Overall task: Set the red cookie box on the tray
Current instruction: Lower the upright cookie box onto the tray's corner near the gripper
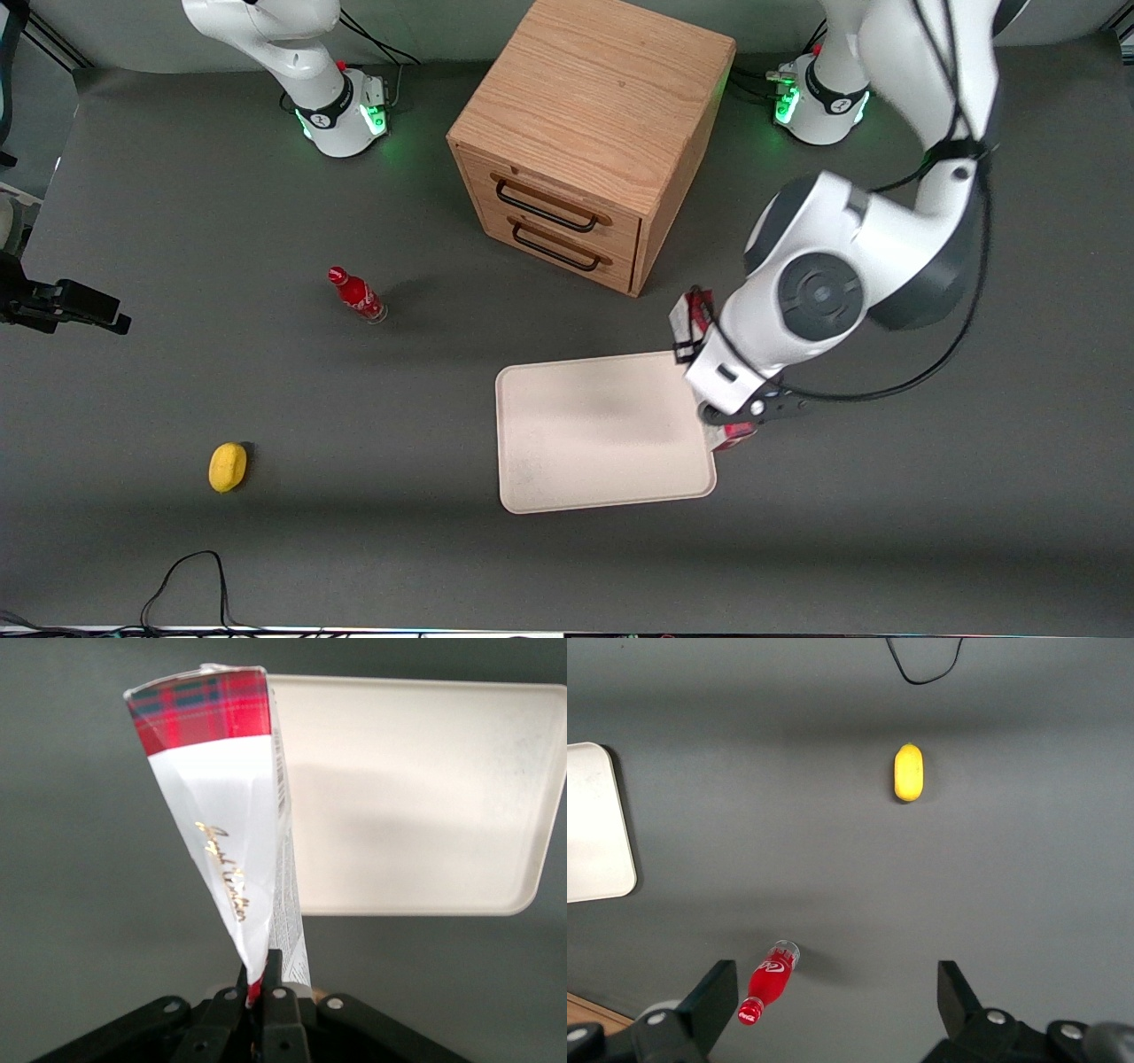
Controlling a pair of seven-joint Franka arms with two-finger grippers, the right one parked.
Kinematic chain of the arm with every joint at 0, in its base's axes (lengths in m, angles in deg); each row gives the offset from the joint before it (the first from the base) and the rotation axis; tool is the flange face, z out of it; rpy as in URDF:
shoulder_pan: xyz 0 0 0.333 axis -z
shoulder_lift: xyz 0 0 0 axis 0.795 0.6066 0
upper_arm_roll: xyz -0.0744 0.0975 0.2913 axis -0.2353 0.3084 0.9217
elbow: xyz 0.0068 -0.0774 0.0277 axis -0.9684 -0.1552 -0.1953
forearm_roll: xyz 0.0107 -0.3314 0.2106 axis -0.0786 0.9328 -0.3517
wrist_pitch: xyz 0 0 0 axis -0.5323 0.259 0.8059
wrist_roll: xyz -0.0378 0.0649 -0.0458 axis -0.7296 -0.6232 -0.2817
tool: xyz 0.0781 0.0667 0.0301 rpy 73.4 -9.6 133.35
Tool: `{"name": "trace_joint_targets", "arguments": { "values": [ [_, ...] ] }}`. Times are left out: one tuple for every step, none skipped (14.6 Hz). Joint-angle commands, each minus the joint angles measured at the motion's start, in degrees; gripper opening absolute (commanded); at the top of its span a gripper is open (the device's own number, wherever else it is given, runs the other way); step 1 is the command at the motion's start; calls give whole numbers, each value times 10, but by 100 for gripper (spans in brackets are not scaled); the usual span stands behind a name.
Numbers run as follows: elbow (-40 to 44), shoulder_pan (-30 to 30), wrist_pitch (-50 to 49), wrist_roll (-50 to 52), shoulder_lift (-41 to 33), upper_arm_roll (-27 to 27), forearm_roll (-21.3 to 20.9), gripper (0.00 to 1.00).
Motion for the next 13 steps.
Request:
{"name": "trace_joint_targets", "arguments": {
  "values": [
    [35, 7, 7, 11, 32, 3, -18, 0],
    [24, 10, 14, 7, 35, 3, -19, 0],
    [3, 13, 35, 6, 35, 3, -26, 0],
    [-23, 14, 67, 7, 35, 3, -39, 0],
    [-46, 14, 96, 6, 35, 3, -44, 0],
    [-63, 14, 118, 5, 40, 3, -44, 0],
    [-73, 14, 132, 4, 45, 3, -46, 0],
    [-79, 14, 142, -9, 53, 3, -49, 0],
    [-88, 14, 156, -14, 58, 3, -59, 0],
    [-98, 12, 170, -14, 64, 3, -66, 0],
    [-99, 12, 172, -14, 70, 3, -67, 0],
    [-99, 11, 173, -14, 75, 3, -67, 0],
    [-99, 11, 174, -14, 78, 3, -67, 0]
  ]
}}
